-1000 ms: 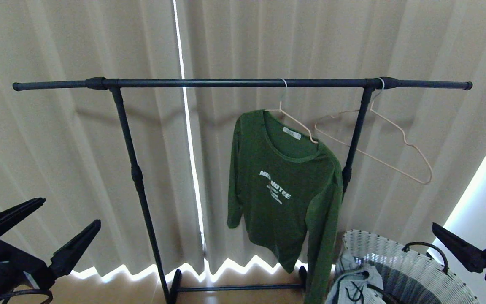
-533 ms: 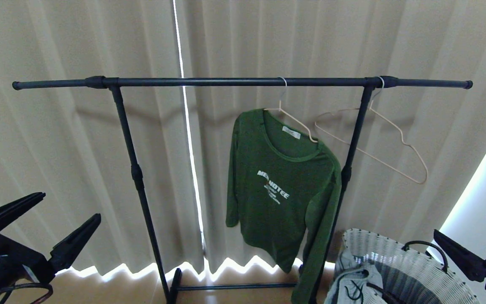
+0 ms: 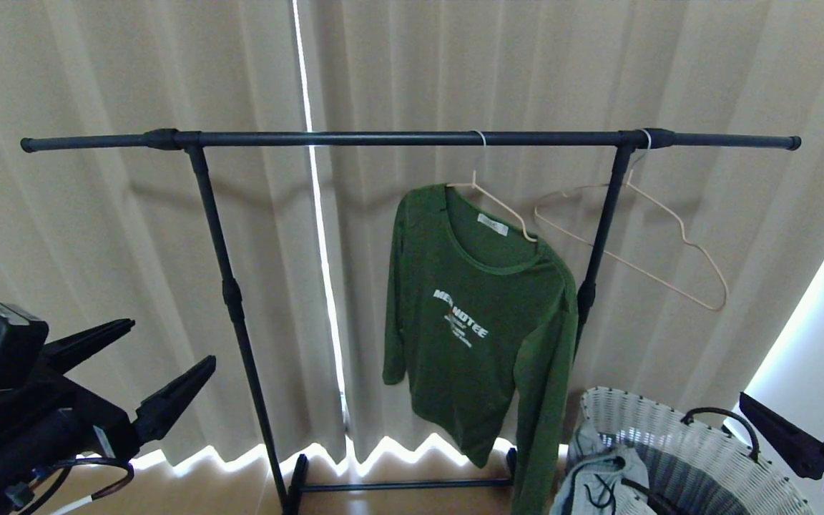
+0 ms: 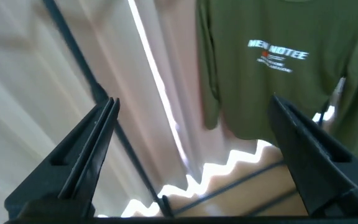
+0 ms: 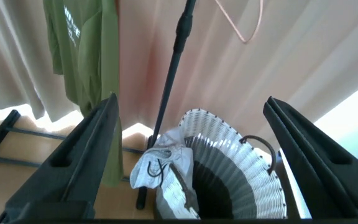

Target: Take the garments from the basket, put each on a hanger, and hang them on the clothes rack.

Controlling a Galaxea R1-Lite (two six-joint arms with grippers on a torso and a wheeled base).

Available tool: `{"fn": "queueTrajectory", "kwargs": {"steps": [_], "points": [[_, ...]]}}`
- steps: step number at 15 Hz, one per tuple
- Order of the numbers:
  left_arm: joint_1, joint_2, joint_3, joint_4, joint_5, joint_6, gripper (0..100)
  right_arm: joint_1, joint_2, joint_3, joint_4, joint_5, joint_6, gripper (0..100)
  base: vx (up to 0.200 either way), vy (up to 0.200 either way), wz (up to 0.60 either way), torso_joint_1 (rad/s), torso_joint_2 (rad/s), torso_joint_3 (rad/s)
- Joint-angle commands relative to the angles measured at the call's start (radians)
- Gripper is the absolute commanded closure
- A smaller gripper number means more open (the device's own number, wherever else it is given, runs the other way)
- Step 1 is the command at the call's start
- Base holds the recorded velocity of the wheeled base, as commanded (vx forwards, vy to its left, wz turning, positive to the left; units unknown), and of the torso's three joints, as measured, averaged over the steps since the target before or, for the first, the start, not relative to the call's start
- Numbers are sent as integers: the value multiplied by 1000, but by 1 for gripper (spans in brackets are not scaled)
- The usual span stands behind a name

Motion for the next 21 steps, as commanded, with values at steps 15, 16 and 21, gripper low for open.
{"fn": "queueTrajectory", "kwargs": {"steps": [15, 16, 21], "points": [[-71, 4, 68, -2, 0, 5, 0, -80, 55, 32, 5, -10, -35, 0, 0, 0, 0, -153, 385, 231], [-71, -1, 68, -2, 0, 5, 0, -88, 55, 36, 5, -10, -35, 0, 0, 0, 0, -154, 461, 310], [-69, -21, 71, -1, 0, 5, 0, -123, 55, 49, 4, -10, -62, 0, 0, 0, 0, -112, 382, 269]]}}
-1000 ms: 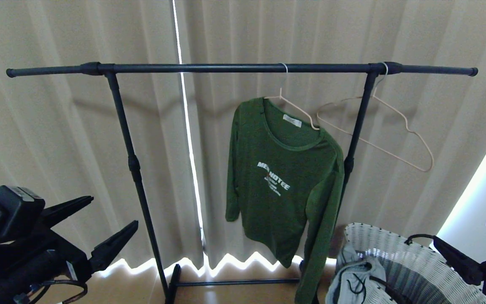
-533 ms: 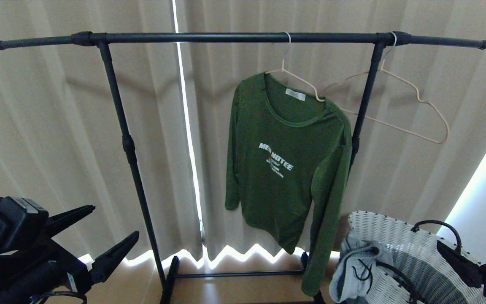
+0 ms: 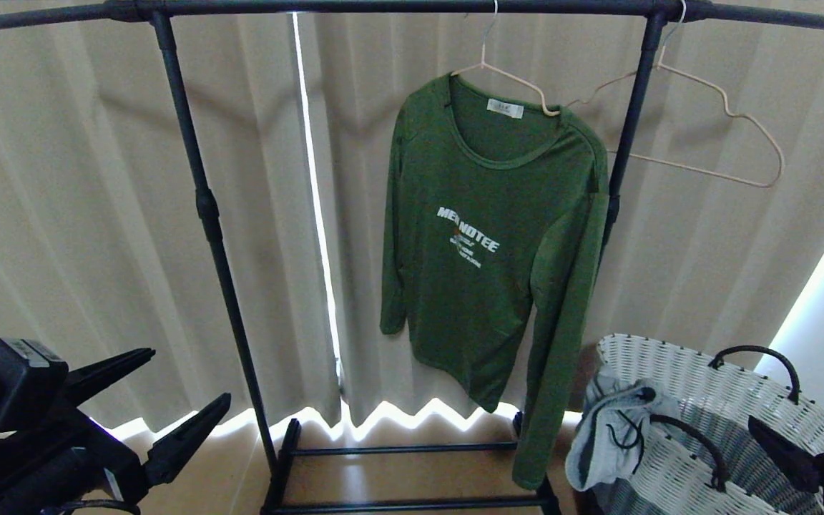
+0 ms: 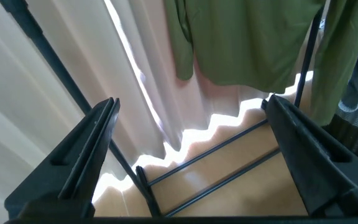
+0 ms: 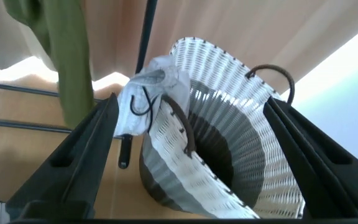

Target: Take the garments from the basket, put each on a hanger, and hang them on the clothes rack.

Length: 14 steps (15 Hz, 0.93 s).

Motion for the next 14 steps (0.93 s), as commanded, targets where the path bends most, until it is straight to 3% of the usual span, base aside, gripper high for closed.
{"fn": "queueTrajectory", "kwargs": {"steps": [1, 7, 11, 14], "points": [[1, -6, 5, -1, 0, 1, 0, -4, 0, 10, -1, 0, -1, 0, 0, 0, 0, -32, 119, 85], [1, -35, 28, -2, 0, 1, 0, -7, 0, 88, 2, 2, -10, 0, 0, 0, 0, -2, 13, 7], [-2, -76, 31, -2, -3, 0, 0, -130, 37, 59, 71, 3, -145, 0, 0, 0, 0, 0, 0, 0], [-2, -76, 27, -1, -3, 0, 0, -145, 114, 32, 71, 5, -159, 0, 67, 0, 0, 2, 1, 2]]}}
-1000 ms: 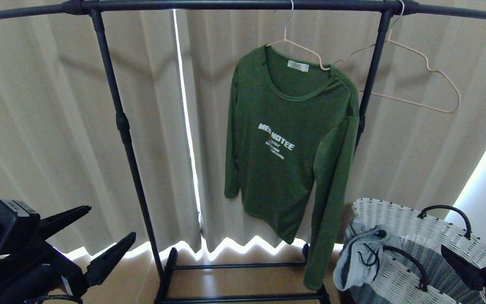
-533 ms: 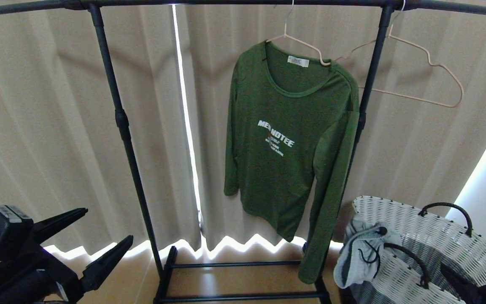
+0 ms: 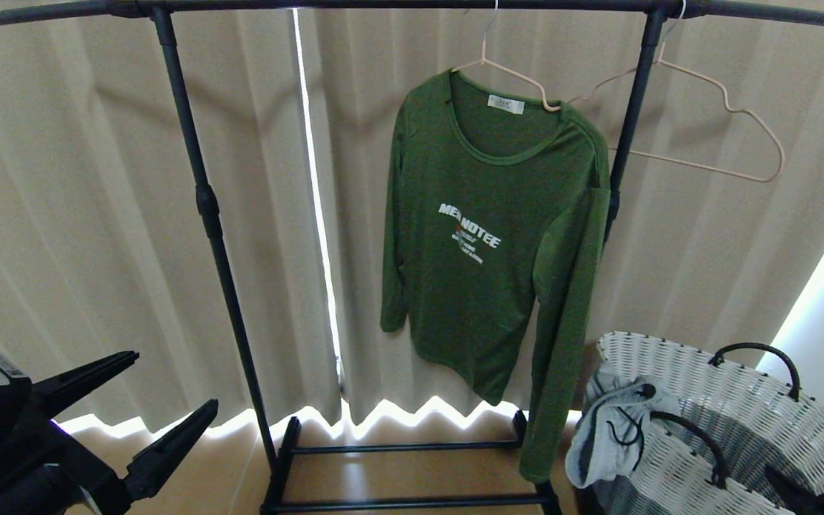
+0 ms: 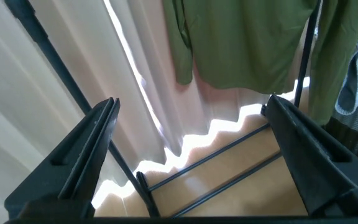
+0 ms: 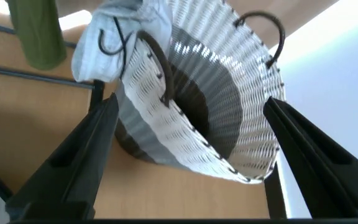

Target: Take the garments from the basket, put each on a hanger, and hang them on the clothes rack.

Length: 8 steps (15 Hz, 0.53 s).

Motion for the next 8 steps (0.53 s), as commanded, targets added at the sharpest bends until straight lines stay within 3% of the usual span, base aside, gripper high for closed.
{"fn": "queueTrajectory", "kwargs": {"steps": [1, 8], "points": [[0, -6, -3, 0, -1, 0, 0, -8, 98, -30, -3, 0, 0, 0, 200, 0, 0, 2, 2, 2], [-22, -18, 6, -1, -1, 3, 0, -8, 325, -101, -18, 8, 5, 0, 200, 0, 0, 2, 4, 1]]}}
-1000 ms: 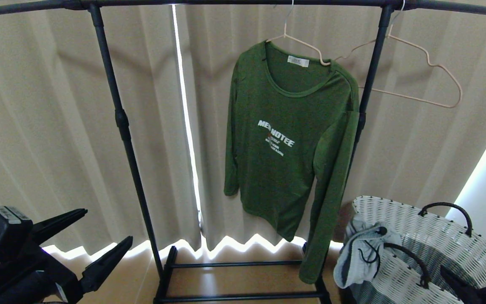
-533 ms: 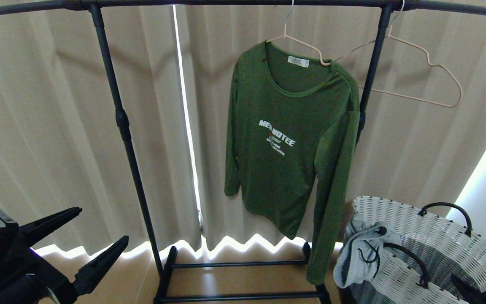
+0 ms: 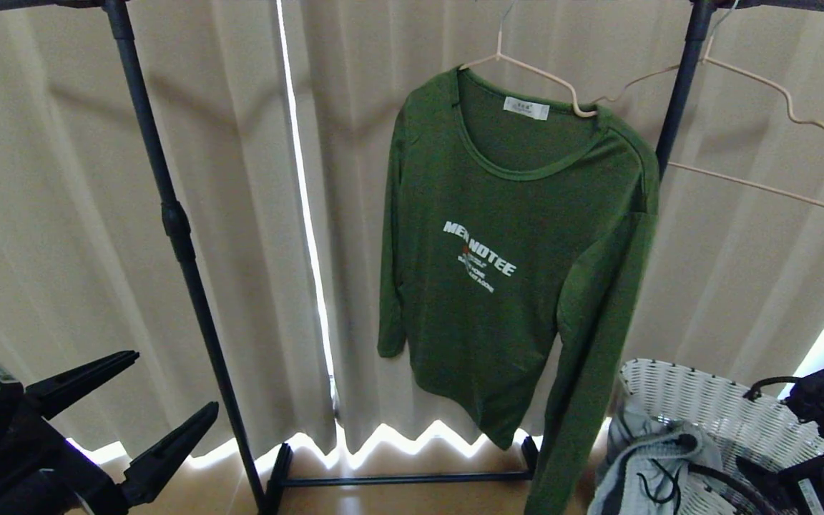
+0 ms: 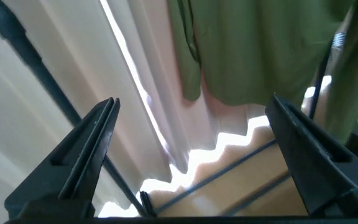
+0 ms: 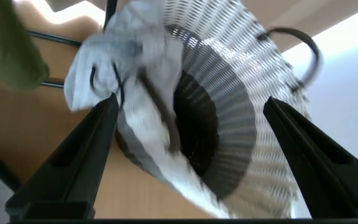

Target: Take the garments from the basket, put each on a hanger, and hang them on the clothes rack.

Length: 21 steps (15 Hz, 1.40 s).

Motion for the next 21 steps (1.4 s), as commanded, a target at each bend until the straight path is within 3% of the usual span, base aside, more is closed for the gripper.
{"fn": "queueTrajectory", "kwargs": {"steps": [1, 7, 13, 21], "points": [[-5, -3, 2, -1, 0, -1, 0, 0, 132, -29, 0, 2, 1, 0, 0, 0, 0, 0, 0, 0], [-12, -6, 4, 0, 0, -1, 0, 0, 359, -94, -14, 36, 2, 0, 0, 0, 0, 0, 0, 0], [-12, -10, 8, 0, 0, -1, 0, -40, 549, -112, -216, 19, -1, 0, 0, 0, 0, 0, 0, 0], [-17, -9, 8, 2, 0, -1, 0, -49, 540, -126, -224, 8, -1, 0, 0, 0, 0, 0, 0, 0]]}}
